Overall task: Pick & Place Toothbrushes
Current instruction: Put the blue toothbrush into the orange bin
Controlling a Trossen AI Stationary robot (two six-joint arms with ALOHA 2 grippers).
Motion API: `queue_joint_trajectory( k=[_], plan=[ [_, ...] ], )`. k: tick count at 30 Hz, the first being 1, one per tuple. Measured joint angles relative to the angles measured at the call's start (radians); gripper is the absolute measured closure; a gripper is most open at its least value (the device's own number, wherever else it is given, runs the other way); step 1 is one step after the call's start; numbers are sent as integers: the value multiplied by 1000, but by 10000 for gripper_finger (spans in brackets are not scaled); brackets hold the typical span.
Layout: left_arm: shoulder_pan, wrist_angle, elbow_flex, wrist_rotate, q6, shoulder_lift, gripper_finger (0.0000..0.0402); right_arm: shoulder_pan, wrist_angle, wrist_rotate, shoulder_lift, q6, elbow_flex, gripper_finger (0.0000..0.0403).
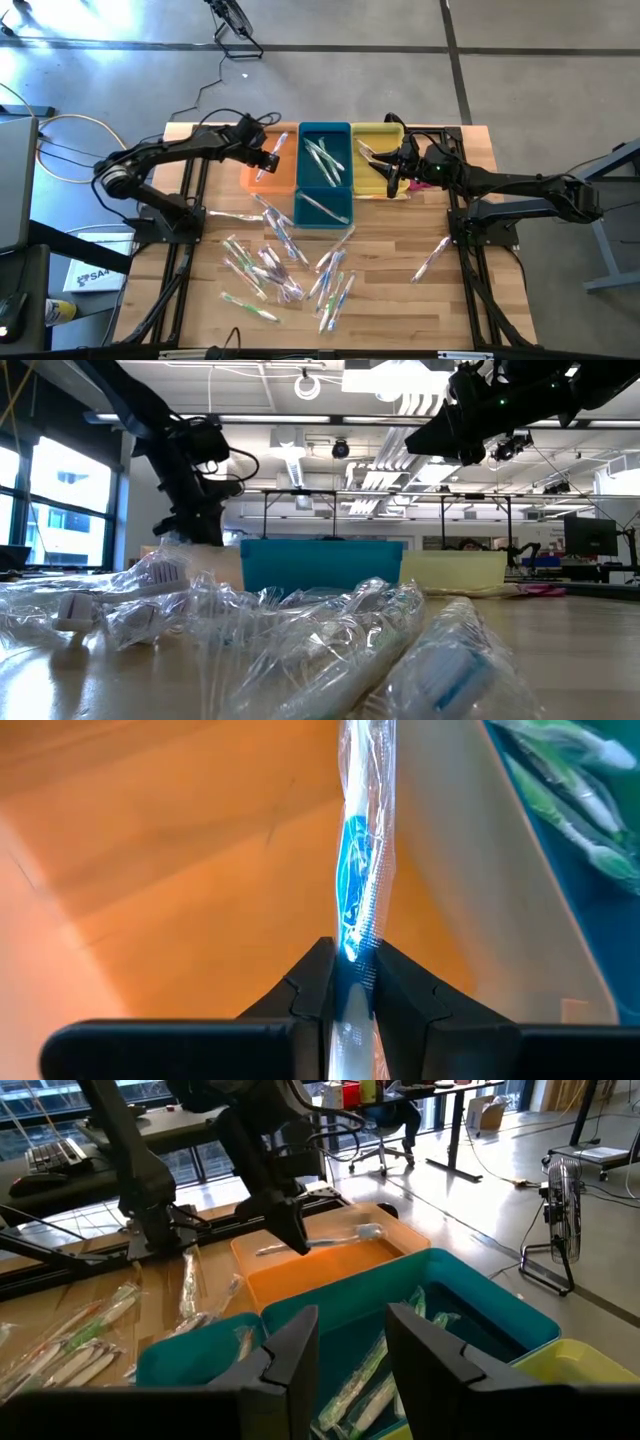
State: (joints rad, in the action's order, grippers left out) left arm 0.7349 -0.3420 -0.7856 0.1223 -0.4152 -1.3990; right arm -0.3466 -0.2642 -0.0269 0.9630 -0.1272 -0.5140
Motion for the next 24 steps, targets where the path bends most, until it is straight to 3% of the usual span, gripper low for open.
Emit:
queue_joint_trajectory(
  k=[24],
  plan=[
    [-2,53,0,-74,-54,-59,352,0,23,0,0,0,0,292]
  ],
)
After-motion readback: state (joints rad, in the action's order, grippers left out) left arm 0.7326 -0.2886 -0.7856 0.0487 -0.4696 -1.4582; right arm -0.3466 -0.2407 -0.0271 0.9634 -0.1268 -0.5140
